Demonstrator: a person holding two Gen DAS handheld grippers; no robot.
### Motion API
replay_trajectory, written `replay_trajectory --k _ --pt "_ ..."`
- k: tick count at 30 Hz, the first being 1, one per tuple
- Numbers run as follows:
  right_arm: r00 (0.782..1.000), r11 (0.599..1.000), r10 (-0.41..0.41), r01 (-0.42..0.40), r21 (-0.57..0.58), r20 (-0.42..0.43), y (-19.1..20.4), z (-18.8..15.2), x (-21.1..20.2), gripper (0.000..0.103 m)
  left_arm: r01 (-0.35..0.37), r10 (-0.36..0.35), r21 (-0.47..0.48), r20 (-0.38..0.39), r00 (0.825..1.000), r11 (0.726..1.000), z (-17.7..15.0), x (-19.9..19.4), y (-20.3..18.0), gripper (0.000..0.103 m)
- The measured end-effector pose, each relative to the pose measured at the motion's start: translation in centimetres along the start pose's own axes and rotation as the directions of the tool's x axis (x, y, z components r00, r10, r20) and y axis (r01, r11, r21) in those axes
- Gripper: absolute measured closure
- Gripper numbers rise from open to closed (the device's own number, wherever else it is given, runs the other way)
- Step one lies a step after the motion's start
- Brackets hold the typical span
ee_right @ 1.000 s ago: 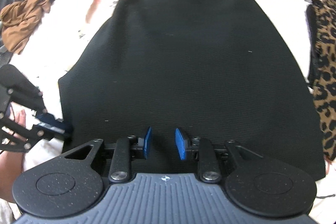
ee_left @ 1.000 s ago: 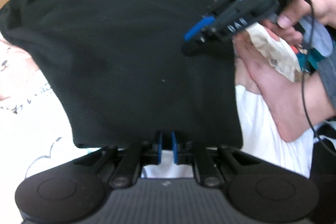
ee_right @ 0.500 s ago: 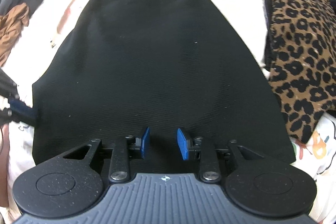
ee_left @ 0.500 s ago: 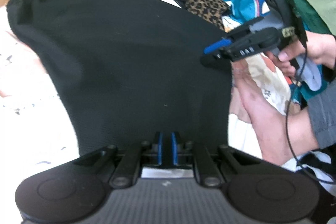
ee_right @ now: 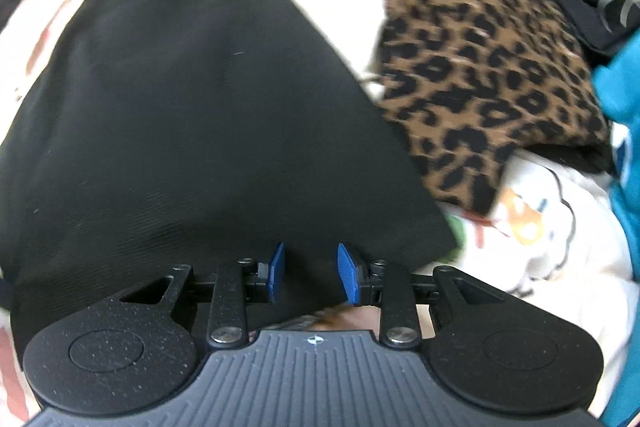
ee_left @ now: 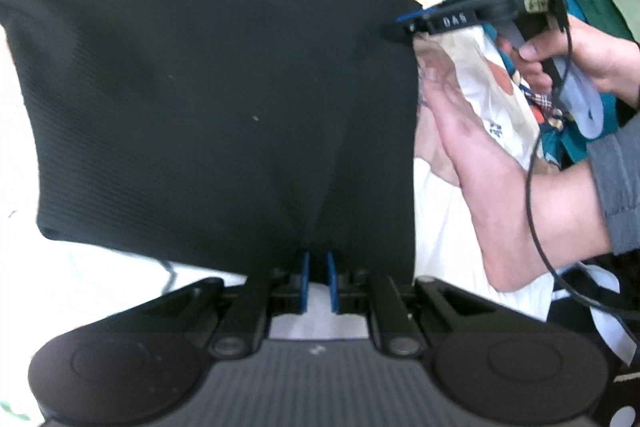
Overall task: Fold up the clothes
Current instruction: 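Lift and fold the shorts over with the left gripper while the right gripper holds, then lift the black shorts up off the duvet with the left gripper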
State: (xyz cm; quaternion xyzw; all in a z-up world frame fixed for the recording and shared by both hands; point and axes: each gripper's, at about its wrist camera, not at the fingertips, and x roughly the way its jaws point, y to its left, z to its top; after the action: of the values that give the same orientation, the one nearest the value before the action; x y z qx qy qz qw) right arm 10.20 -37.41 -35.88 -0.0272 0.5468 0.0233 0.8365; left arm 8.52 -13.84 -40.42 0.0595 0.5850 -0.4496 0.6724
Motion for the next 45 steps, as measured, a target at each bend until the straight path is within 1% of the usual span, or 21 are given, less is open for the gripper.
replay_trajectory --k 5,8,10,12,15,17,21,23,25,27,29,31,34,35,36,39,40,41,42,44,45 --pt "0.997 0.997 -0.071 0.070 0.035 0.010 -2.1 -0.3 -0.2 0.067 0.021 -0.021 0.004 -0.028 0.999 1.000 0.4 0.5 -0.9 0.094" --pt "0.995 0.989 -0.089 0.084 0.121 0.037 -4.0 -0.3 -0.8 0.067 0.053 -0.053 -0.052 0.009 0.999 0.997 1.1 -0.8 -0.5 0.094" --pt "0.994 0.985 -0.083 0.072 0.157 0.064 -4.3 -0.5 -1.4 0.067 0.080 -0.078 -0.068 0.025 0.997 0.994 1.2 -2.1 -0.1 0.094" --pt "0.994 0.981 -0.072 0.056 0.183 0.081 -4.5 -0.7 -1.4 0.067 0.056 -0.055 -0.059 0.011 0.998 0.997 2.1 -2.8 -0.2 0.094" --pt "0.993 0.975 -0.067 0.044 0.217 0.099 -4.6 -0.5 -1.6 0.067 0.039 -0.042 -0.082 -0.035 0.998 0.996 3.2 -2.9 -0.2 0.094" --pt "0.992 0.970 -0.063 0.035 0.239 0.109 -5.0 -0.5 -1.5 0.067 0.033 -0.040 -0.100 -0.068 0.997 0.994 3.5 -2.7 -0.2 0.094" --pt "0.992 0.958 -0.054 0.018 0.287 0.118 -5.7 -0.9 -1.2 0.066 -0.012 -0.004 -0.126 -0.127 0.992 0.992 4.0 -2.7 -0.2 0.094" --pt "0.993 0.950 -0.042 0.005 0.312 0.113 -6.1 -1.2 -1.1 0.062 -0.030 0.008 -0.159 -0.138 0.990 0.987 4.3 -2.6 -0.2 0.093" --pt "0.994 0.939 -0.002 -0.036 0.343 0.111 -6.6 -1.4 -0.6 0.057 -0.040 0.015 -0.185 -0.136 0.991 0.982 4.7 -2.6 -0.3 0.092" --pt "0.993 0.933 0.022 -0.061 0.354 0.114 -7.0 -1.5 -0.2 0.057 -0.051 0.024 -0.205 -0.129 0.991 0.977 4.7 -2.6 -0.4 0.088" --pt "0.992 0.935 0.027 -0.070 0.348 0.127 -7.2 -1.7 0.2 0.057 -0.085 0.052 -0.259 -0.131 0.990 0.962 4.5 -2.2 -0.2 0.087" --pt "0.989 0.928 0.036 -0.085 0.362 0.141 -7.4 -2.0 0.3 0.056 -0.110 0.071 -0.337 -0.126 0.989 0.935 4.0 -2.2 0.1 0.087" --pt "0.987 0.924 0.040 -0.097 0.371 0.157 -7.5 -2.4 0.4 0.056 -0.150 0.113 -0.446 -0.107 0.988 0.882 2.8 -3.1 0.6 0.087" --pt "0.986 0.925 0.038 -0.096 0.368 0.161 -7.5 -2.5 0.4 0.056 -0.163 0.133 -0.485 -0.097 0.986 0.859 2.2 -3.5 0.7 0.082" --pt "0.986 0.926 0.035 -0.094 0.367 0.163 -7.4 -2.5 0.5 0.056 -0.176 0.152 -0.524 -0.088 0.984 0.833 1.7 -3.8 0.8 0.081" --pt "0.986 0.926 0.034 -0.092 0.365 0.162 -7.5 -2.6 0.8 0.057 -0.198 0.196 -0.648 -0.077 0.978 0.736 -0.2 -4.6 0.7 0.080" --pt "0.986 0.926 0.035 -0.092 0.367 0.161 -7.6 -2.6 0.9 0.057 -0.189 0.201 -0.662 -0.058 0.978 0.726 -0.6 -4.7 0.3 0.080" --pt "0.987 0.925 0.035 -0.092 0.369 0.159 -7.6 -2.6 1.0 0.057 -0.181 0.209 -0.675 -0.041 0.977 0.715 -1.1 -4.9 -0.1 0.077" --pt "0.987 0.928 0.034 -0.090 0.363 0.158 -7.6 -2.6 1.1 0.057 -0.182 0.226 -0.693 -0.029 0.974 0.697 -1.7 -5.0 -0.4 0.076" --pt "0.987 0.935 0.031 -0.083 0.344 0.156 -7.5 -2.6 1.1 0.057 -0.171 0.250 -0.760 -0.012 0.968 0.626 -3.1 -5.2 -0.5 0.076" --pt "0.987 0.939 0.031 -0.082 0.335 0.155 -7.5 -2.6 1.2 0.057 -0.145 0.254 -0.799 0.011 0.967 0.584 -3.9 -5.4 -0.4 0.076"
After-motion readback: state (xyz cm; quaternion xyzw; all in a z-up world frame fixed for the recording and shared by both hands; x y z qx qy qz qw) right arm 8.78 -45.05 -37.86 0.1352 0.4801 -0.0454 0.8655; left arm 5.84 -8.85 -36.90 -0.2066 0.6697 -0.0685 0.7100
